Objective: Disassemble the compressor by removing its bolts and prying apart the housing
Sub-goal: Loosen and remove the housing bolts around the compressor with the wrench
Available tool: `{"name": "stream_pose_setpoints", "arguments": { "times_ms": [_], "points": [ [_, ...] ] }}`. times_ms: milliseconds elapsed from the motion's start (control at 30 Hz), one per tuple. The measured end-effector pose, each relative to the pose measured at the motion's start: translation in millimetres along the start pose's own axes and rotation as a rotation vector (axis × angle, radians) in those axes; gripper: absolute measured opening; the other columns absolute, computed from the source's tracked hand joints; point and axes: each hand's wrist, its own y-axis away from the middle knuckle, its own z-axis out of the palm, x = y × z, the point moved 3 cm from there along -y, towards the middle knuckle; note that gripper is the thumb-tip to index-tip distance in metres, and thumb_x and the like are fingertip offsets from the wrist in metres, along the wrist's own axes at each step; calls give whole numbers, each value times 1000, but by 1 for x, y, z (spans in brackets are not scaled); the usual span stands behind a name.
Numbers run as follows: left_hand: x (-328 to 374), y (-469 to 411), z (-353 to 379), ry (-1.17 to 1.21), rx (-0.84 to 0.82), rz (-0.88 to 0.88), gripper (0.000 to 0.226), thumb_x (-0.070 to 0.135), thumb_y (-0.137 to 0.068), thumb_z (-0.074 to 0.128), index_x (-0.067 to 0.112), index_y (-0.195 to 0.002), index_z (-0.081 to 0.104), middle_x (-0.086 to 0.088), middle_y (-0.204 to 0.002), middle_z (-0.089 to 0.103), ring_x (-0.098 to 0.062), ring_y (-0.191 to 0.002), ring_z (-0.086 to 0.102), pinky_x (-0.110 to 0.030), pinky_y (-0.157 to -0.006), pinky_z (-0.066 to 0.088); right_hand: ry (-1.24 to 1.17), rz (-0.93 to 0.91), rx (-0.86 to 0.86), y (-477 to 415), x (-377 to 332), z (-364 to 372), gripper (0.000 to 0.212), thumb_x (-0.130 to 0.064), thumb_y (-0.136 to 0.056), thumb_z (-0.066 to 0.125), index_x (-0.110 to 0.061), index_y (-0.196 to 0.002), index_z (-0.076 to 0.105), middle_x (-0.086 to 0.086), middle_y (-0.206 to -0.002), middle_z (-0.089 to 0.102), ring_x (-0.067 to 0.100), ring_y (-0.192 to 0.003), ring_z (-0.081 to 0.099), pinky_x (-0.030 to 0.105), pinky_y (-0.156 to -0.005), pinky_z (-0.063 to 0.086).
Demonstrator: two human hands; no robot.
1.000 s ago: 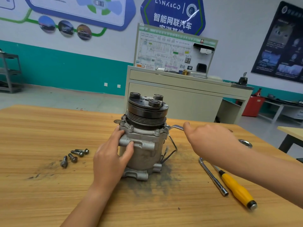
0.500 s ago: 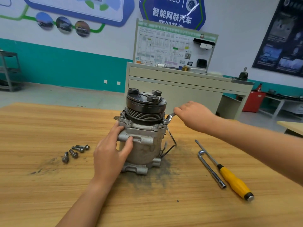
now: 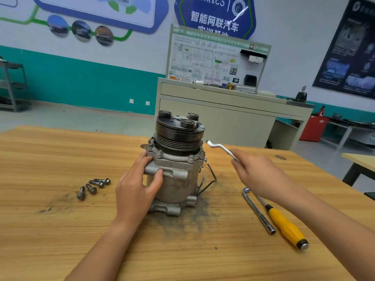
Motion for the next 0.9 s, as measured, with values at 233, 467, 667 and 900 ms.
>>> {"name": "stream_pose_setpoints", "arguments": {
  "times_ms": [233, 467, 667, 900],
  "points": [
    [1, 0, -1, 36, 13, -10, 43, 25, -78, 59, 2, -115, 63, -9, -131, 56, -12, -111, 48, -40, -92, 43, 35, 50, -64, 9, -1, 3, 39, -31, -99, 33, -34, -138, 32, -9, -64, 48, 13, -61, 51, 27, -50, 40],
    [-3, 1, 1, 31, 36, 4, 36, 15, -80, 70, 4, -115, 64, -6, -132, 55, -9, -111, 47, -35, -94, 40, 360, 25, -92, 5, -25, -10, 42, -13, -96, 36, -25, -136, 29, -3, -59, 41, 16, -56, 46, 27, -45, 35],
    [-3, 1, 0, 35, 26, -10, 37, 10, -80, 72, 6, -115, 63, -5, -133, 55, -9, -111, 47, -35, -95, 40, 633, -36, -233, -6, -58, -22, 42, 2, -88, 44, -2, -128, 33, 2, -57, 29, 17, -44, 27, 27, -36, 20],
    [-5, 0, 2, 34, 20, -2, 38, 9, -79, 72, 5, -116, 63, -6, -133, 55, -9, -114, 48, -37, -95, 42, 610, -58, -191, -7, -37, -16, 34, -7, -91, 40, -12, -125, 36, -3, -56, 36, 12, -46, 35, 24, -36, 29]
  ]
}}
